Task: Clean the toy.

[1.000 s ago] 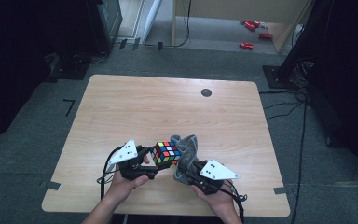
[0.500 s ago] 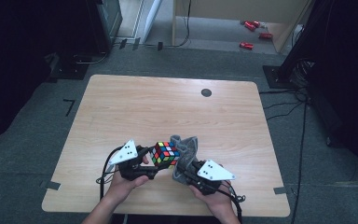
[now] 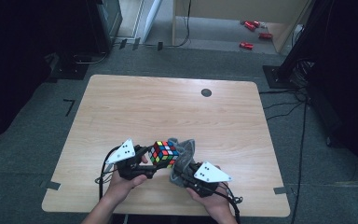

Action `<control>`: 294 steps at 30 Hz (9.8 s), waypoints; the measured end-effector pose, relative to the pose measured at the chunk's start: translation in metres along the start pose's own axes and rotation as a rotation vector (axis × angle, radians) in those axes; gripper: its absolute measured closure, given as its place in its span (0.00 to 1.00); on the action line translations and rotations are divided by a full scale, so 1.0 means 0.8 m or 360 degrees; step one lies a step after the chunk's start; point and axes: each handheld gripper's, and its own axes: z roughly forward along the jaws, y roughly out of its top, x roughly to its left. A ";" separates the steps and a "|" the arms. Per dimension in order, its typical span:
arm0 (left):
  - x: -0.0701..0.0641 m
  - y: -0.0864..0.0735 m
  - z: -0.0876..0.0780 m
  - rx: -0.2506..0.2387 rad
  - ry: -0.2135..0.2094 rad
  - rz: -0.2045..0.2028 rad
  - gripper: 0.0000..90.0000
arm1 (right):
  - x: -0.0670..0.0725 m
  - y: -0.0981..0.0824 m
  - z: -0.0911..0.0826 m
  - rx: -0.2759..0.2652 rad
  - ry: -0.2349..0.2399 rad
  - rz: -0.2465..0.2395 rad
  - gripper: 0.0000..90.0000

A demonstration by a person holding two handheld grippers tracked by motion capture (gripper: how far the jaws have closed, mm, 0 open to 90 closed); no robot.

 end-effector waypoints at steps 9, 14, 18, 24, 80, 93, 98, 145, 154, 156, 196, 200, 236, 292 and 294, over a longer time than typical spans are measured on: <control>0.003 0.002 -0.005 -0.0048 0.0028 -0.0026 0.38 | 0.015 -0.011 0.011 0.0061 0.0040 -0.0006 0.80; -0.004 -0.001 -0.002 -0.0109 0.0081 -0.0040 0.38 | 0.037 -0.019 0.033 0.0119 0.0112 0.0151 0.80; -0.011 -0.005 0.005 -0.0129 0.0092 -0.0038 0.38 | 0.045 -0.016 0.041 0.0082 0.0196 0.0290 0.81; -0.009 -0.004 0.002 -0.0152 0.0111 -0.0056 0.38 | 0.029 -0.017 0.033 0.0020 0.0141 0.0502 0.82; 0.008 -0.003 0.006 0.0059 0.0110 -0.0242 0.38 | -0.019 0.000 -0.006 -0.0091 -0.0114 -0.0381 0.23; -0.002 -0.002 0.027 0.0259 -0.0082 -0.0354 0.38 | 0.010 -0.011 0.012 -0.0111 -0.0081 -0.0670 0.24; -0.006 -0.002 0.033 0.0338 -0.0118 -0.0361 0.38 | 0.017 -0.015 0.016 -0.0075 -0.0120 -0.0841 0.33; -0.063 -0.033 0.040 0.0099 0.0450 0.0991 0.28 | 0.000 0.026 -0.003 0.0128 0.0038 0.0390 0.38; -0.062 -0.035 0.038 0.0091 0.0474 0.0970 0.35 | -0.013 0.025 -0.004 0.0138 0.0130 0.0513 0.36; -0.057 -0.032 0.035 0.0082 0.0494 0.0910 0.36 | -0.019 0.027 -0.010 0.0101 0.0164 0.0555 0.35; -0.028 -0.031 0.033 0.0224 0.0382 0.0450 0.38 | -0.057 0.022 -0.041 -0.0021 -0.0068 0.0434 0.78; -0.035 -0.030 0.035 0.0204 0.0346 0.0465 0.38 | -0.030 0.041 -0.036 -0.0065 0.0069 0.0351 0.77; -0.041 -0.028 0.032 0.0158 0.0250 0.0474 0.39 | -0.047 0.022 -0.033 -0.0055 0.0042 0.0551 0.77; -0.057 -0.027 0.047 0.0401 0.0356 0.0560 0.39 | 0.028 0.042 -0.003 0.0176 0.0088 0.0070 0.75; -0.056 -0.026 0.046 0.0393 0.0357 0.0553 0.39 | 0.018 0.044 -0.008 0.0147 0.0065 0.0128 0.76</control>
